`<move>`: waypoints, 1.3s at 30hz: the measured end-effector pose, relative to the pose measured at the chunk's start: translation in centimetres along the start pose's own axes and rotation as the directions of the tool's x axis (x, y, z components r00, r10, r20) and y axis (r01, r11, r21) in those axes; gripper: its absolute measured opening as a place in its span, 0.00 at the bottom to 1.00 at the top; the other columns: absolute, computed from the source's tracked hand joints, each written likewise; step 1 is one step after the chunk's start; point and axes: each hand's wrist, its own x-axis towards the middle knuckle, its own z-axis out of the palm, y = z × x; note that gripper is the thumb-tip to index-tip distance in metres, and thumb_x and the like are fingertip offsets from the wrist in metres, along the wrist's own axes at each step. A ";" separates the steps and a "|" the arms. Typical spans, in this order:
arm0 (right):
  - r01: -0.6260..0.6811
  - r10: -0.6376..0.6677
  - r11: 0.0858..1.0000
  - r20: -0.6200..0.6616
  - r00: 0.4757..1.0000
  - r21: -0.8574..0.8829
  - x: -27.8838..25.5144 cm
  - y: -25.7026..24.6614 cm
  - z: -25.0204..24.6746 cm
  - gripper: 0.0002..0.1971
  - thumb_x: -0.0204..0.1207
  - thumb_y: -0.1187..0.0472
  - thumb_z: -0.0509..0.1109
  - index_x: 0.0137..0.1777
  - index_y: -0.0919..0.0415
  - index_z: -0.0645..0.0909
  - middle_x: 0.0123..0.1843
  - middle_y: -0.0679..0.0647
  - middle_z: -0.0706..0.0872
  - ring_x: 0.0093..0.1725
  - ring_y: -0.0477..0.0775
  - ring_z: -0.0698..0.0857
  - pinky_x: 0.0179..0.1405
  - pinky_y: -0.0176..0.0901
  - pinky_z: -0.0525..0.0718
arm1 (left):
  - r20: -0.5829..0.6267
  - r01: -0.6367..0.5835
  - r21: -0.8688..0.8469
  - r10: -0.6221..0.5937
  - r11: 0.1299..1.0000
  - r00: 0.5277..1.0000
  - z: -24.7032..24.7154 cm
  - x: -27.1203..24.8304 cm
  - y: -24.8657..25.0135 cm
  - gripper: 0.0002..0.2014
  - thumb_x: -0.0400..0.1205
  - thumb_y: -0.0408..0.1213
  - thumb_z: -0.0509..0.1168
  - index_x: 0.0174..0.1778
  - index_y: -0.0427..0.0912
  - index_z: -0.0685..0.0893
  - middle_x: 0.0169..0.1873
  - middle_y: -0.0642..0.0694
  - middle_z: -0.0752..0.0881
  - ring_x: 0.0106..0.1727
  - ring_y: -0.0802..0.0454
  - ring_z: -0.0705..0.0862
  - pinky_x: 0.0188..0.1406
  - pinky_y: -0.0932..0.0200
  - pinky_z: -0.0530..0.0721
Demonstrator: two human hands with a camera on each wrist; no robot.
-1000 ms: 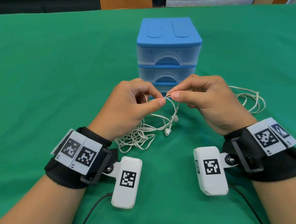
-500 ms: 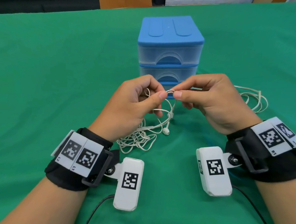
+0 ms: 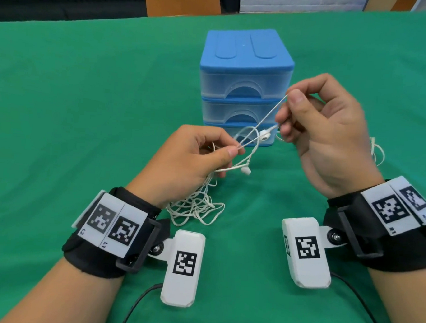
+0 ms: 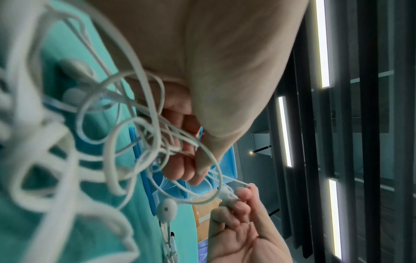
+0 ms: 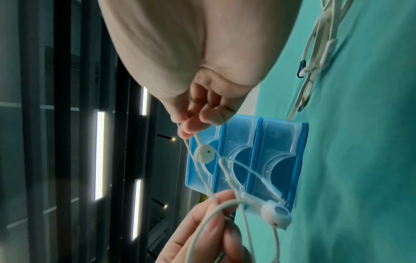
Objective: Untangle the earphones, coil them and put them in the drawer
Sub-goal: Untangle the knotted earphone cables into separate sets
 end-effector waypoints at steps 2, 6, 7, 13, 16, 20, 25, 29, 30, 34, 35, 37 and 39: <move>-0.179 0.155 0.969 0.140 0.978 0.171 -0.4 -0.3 0.0 0.03 0.80 0.65 0.68 0.46 0.59 0.78 0.30 0.53 0.83 0.28 0.47 0.78 0.28 0.33 0.77 | 0.077 0.026 0.071 -0.032 0.997 0.997 0.0 -0.1 0.0 0.04 0.83 0.33 0.72 0.46 0.39 0.92 0.31 0.36 0.87 0.31 0.52 0.81 0.34 0.58 0.80; -0.133 0.140 0.990 0.295 0.945 -0.043 -0.5 0.3 -0.4 0.02 0.78 0.65 0.72 0.46 0.62 0.80 0.36 0.58 0.88 0.34 0.53 0.85 0.36 0.38 0.83 | 0.092 0.037 0.091 -0.045 0.995 0.995 0.0 -0.2 -0.2 0.04 0.83 0.35 0.73 0.44 0.43 0.92 0.31 0.42 0.88 0.33 0.51 0.80 0.36 0.58 0.77; -0.109 0.131 0.990 0.304 0.944 -0.090 -0.5 0.5 -0.4 0.02 0.79 0.66 0.72 0.47 0.62 0.80 0.39 0.58 0.89 0.38 0.55 0.86 0.38 0.39 0.84 | 0.081 0.027 0.084 -0.034 0.996 0.996 0.0 -0.2 -0.1 0.04 0.83 0.35 0.73 0.44 0.43 0.92 0.30 0.43 0.87 0.33 0.50 0.79 0.37 0.56 0.76; -0.140 0.108 0.983 0.239 0.965 0.122 -0.2 -0.4 -0.8 0.01 0.76 0.69 0.66 0.43 0.64 0.78 0.33 0.57 0.80 0.34 0.53 0.76 0.37 0.43 0.70 | 0.009 0.055 0.051 -0.055 0.997 0.998 -0.2 -0.1 -0.2 0.07 0.83 0.30 0.71 0.51 0.44 0.92 0.38 0.39 0.90 0.33 0.54 0.85 0.36 0.61 0.79; -0.138 0.107 0.977 0.186 0.977 0.161 -0.1 -0.7 -1.0 0.04 0.74 0.70 0.65 0.40 0.63 0.78 0.31 0.56 0.75 0.32 0.53 0.67 0.35 0.44 0.65 | -0.034 0.097 -0.045 -0.099 0.994 0.994 -0.4 -0.1 -0.1 0.09 0.84 0.27 0.68 0.55 0.41 0.91 0.38 0.35 0.89 0.33 0.51 0.86 0.33 0.65 0.82; -0.110 0.106 0.993 0.069 0.992 0.052 -0.1 -0.6 -1.1 0.03 0.71 0.69 0.69 0.38 0.61 0.81 0.28 0.52 0.73 0.29 0.54 0.59 0.29 0.45 0.61 | -0.074 0.127 -0.097 -0.134 0.987 0.988 -0.5 -0.1 0.1 0.08 0.85 0.28 0.68 0.52 0.40 0.92 0.36 0.43 0.87 0.30 0.53 0.85 0.27 0.63 0.81; -0.211 0.211 0.977 0.153 0.965 -0.014 -0.3 -0.3 -1.5 0.01 0.69 0.69 0.70 0.39 0.65 0.83 0.21 0.53 0.72 0.20 0.48 0.65 0.23 0.41 0.54 | -0.165 0.068 -0.118 -0.087 0.991 0.982 -0.6 0.0 0.2 0.07 0.84 0.30 0.69 0.51 0.41 0.92 0.37 0.45 0.89 0.30 0.53 0.85 0.27 0.63 0.80; -0.294 0.303 0.953 0.254 0.918 -0.075 -0.4 -0.5 -1.6 0.03 0.71 0.66 0.70 0.38 0.66 0.83 0.24 0.62 0.81 0.15 0.50 0.70 0.15 0.32 0.64 | -0.153 0.037 -0.146 -0.059 0.989 0.986 -0.4 0.0 0.5 0.06 0.83 0.27 0.70 0.52 0.39 0.91 0.40 0.43 0.91 0.30 0.51 0.83 0.27 0.65 0.81; -0.324 0.336 0.942 0.275 0.901 -0.088 -0.4 -0.6 -1.6 0.06 0.73 0.65 0.71 0.38 0.67 0.83 0.24 0.65 0.83 0.12 0.50 0.69 0.13 0.31 0.62 | -0.155 0.031 -0.157 -0.056 0.987 0.986 -0.4 0.0 0.6 0.06 0.83 0.27 0.70 0.52 0.38 0.91 0.41 0.43 0.92 0.29 0.51 0.83 0.28 0.65 0.81; -0.374 0.470 0.860 0.252 0.846 -0.348 -0.7 -0.5 -1.6 0.12 0.83 0.59 0.69 0.42 0.67 0.85 0.28 0.72 0.87 0.08 0.49 0.61 0.12 0.27 0.54 | -0.155 0.018 -0.212 -0.052 0.977 0.986 -0.2 0.0 0.6 0.06 0.82 0.28 0.71 0.52 0.39 0.90 0.44 0.42 0.93 0.28 0.53 0.82 0.28 0.64 0.81; -0.370 0.495 0.827 0.235 0.837 -0.423 -0.7 -0.4 -1.5 0.10 0.82 0.59 0.70 0.43 0.65 0.85 0.29 0.70 0.87 0.09 0.49 0.60 0.12 0.27 0.55 | -0.151 0.012 -0.221 -0.047 0.975 0.987 -0.1 0.0 0.6 0.06 0.82 0.29 0.71 0.53 0.39 0.90 0.45 0.42 0.93 0.28 0.54 0.82 0.28 0.64 0.81; -0.367 0.515 0.794 0.216 0.829 -0.485 -0.8 -0.2 -1.4 0.06 0.79 0.60 0.75 0.46 0.63 0.83 0.31 0.68 0.89 0.10 0.49 0.60 0.13 0.28 0.59 | -0.137 0.001 -0.233 -0.034 0.973 0.990 0.0 0.0 0.5 0.07 0.83 0.28 0.70 0.53 0.39 0.90 0.46 0.43 0.93 0.28 0.54 0.82 0.28 0.65 0.81; -0.354 0.472 0.814 0.169 0.865 -0.461 -0.6 0.1 -1.4 0.10 0.77 0.62 0.77 0.50 0.63 0.78 0.35 0.67 0.90 0.12 0.50 0.63 0.13 0.31 0.62 | -0.120 -0.025 -0.251 -0.005 0.968 0.993 -0.1 0.0 0.5 0.08 0.83 0.27 0.69 0.54 0.40 0.89 0.46 0.43 0.93 0.28 0.54 0.82 0.29 0.65 0.82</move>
